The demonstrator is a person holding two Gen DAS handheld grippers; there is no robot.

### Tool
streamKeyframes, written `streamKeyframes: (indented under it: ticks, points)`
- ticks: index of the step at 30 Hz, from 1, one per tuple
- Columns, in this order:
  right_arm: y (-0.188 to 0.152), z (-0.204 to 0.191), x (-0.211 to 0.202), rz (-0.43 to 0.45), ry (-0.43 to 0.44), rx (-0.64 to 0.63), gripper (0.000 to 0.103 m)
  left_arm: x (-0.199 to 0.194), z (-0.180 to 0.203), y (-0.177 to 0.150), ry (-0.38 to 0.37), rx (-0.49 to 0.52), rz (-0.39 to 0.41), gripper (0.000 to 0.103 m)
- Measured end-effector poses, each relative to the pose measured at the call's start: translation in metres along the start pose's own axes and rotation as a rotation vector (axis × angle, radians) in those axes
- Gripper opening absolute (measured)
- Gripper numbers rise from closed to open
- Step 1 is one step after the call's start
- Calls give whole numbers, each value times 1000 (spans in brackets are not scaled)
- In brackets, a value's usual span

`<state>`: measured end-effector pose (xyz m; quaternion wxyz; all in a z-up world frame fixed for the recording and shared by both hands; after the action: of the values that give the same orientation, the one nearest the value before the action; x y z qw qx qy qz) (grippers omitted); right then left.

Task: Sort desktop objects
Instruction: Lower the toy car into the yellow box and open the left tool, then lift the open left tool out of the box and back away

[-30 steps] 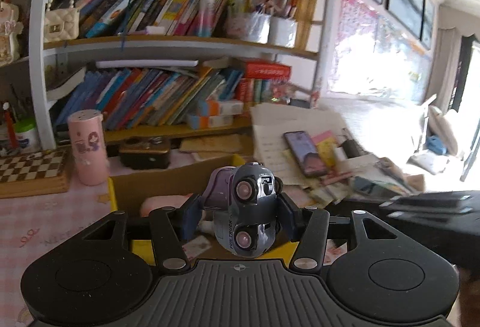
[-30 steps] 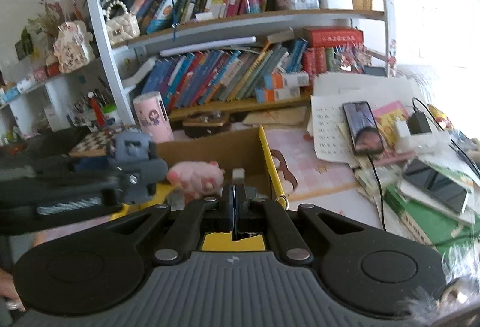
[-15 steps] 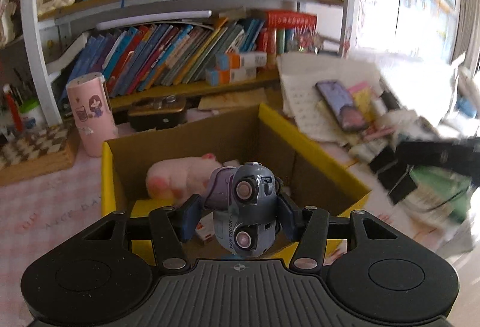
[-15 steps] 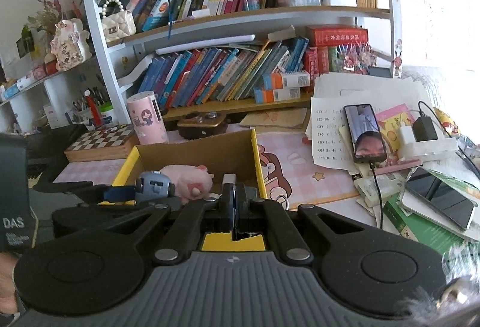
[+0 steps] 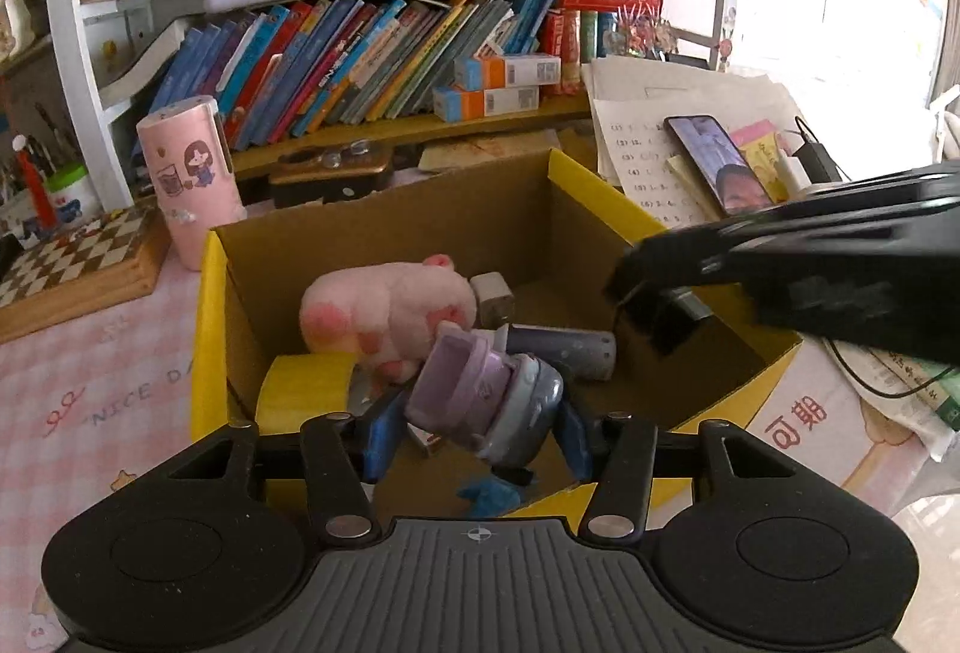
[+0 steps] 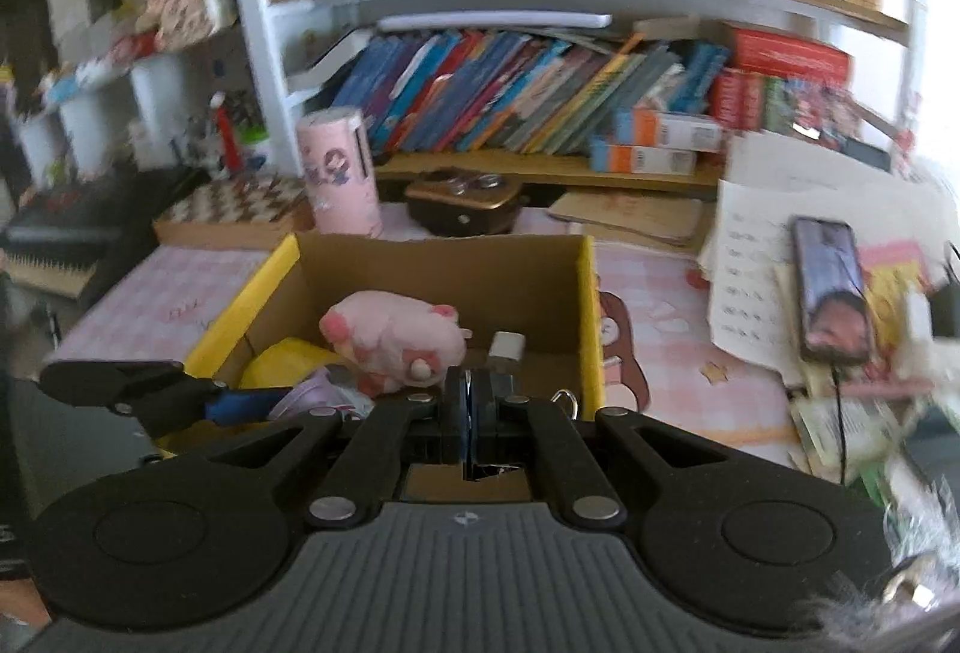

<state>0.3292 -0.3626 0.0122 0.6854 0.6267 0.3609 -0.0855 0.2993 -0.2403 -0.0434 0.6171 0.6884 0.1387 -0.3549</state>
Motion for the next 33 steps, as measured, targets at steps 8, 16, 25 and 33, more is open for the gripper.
streamKeyframes:
  ticks: [8,16,25,33]
  points:
    - [-1,-3,59,-210,78,-109,2,14,-7,0,5,-69,-36,45]
    - [-5,-4,84,-334,117,-127,2,17,-10,-3,2,-88,-38,47]
    - [-7,-3,77,-306,133,-60,8,-28,-4,-4,54,-67,81,63]
    - [-8,-15,28,-151,105,8,20,-98,-31,-22,147,-201,189,72]
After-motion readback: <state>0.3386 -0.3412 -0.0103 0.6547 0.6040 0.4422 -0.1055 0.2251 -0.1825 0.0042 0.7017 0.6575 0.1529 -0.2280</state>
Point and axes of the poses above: each gripper's, at about its wrist camera, not at the fingertips, and x roughly the way its jaws point, z to its right, y to its top, the point moved 3 cm from there along x, roughly the way its jaws point, and after that the axes turned 2 degrees about -x, right-handed, at the moved point
